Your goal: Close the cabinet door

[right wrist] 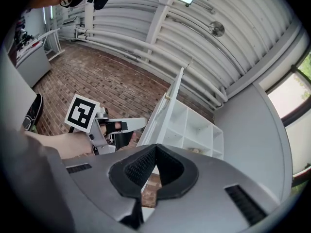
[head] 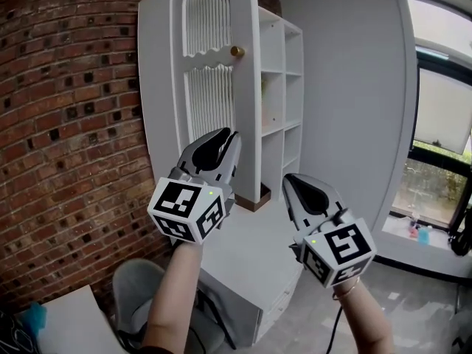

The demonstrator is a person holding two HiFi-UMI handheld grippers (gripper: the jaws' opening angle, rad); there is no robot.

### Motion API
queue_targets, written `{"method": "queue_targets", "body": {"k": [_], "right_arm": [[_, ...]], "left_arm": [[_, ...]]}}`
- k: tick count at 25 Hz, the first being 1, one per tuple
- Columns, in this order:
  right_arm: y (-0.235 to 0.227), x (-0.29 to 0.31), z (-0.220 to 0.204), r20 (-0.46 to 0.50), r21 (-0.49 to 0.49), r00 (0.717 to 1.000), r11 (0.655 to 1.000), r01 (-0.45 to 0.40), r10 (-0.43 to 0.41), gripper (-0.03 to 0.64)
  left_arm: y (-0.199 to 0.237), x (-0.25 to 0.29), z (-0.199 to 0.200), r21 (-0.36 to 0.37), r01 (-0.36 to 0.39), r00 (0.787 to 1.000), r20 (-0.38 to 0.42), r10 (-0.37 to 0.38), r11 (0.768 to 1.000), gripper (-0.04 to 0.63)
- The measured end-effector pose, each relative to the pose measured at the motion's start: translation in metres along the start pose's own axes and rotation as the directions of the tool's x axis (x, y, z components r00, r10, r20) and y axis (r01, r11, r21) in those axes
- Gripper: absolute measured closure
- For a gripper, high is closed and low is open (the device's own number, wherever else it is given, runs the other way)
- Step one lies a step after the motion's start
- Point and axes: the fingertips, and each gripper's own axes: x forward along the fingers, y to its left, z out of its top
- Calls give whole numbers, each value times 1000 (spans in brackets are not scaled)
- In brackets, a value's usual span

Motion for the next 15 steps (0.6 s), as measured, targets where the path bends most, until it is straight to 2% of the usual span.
{"method": "queue_targets", "body": {"k": [3,6,10,15], "right_arm": [[-4,18,20,50,10,998,1000,-24,24,617],[-4,32,35,91,24,995,998,-51,49,617],[-6,45,45,107,-18,993,999,-47,49,617],[-13,59,56,132,-41,990,999,-34,40,617]], "left_arm": [[9,19,17,26,13,999,34,-14,1000,538],[22,31,30,20,18,998,66,-20,1000,529],[35,48,47,1,36,994,99,-36,999,511],[48,71,65,34,36,992,122,-40,999,483]]}}
